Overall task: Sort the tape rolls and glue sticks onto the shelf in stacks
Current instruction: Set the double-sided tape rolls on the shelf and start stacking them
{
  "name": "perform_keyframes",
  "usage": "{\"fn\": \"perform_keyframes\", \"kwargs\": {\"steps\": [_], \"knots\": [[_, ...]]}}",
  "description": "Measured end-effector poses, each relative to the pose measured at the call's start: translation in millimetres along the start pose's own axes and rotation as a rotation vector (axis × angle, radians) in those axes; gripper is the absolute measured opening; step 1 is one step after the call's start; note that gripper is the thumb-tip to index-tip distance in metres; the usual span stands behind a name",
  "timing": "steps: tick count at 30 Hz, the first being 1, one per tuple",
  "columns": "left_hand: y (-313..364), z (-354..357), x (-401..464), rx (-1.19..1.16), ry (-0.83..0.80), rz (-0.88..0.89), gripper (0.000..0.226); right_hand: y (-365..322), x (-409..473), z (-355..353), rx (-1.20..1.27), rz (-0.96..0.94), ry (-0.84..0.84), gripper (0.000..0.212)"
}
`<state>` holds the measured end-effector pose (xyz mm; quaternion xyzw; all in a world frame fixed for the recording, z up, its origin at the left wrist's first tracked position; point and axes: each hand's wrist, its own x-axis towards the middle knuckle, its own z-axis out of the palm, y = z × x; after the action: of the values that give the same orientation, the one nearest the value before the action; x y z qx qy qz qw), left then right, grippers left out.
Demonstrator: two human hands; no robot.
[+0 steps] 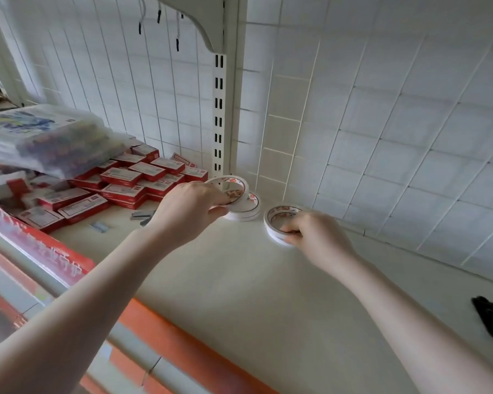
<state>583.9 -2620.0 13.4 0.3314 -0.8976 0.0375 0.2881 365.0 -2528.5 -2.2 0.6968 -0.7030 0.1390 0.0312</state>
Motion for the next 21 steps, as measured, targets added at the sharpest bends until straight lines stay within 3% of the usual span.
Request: {"fn": "perform_keyframes", "kwargs": {"steps": [3, 10, 21], "knots": [[-6.6, 1.6, 3.7, -0.019, 0.019, 0.021, 0.014, -2.1, 0.4, 2.7, 0.007, 0.018, -0.022, 0.026], [-15.5, 5.9, 7.4, -0.062, 0.010, 0.009, 0.014, 0.8, -1.4, 7.7, 0.034, 0.058, 0.013, 0.009], [-18.9, 11.8, 11.7, -0.072, -0.043, 0.011, 0.018, 2.9, -3.5, 8.5, 0.102, 0.105, 0.035, 0.013]]}}
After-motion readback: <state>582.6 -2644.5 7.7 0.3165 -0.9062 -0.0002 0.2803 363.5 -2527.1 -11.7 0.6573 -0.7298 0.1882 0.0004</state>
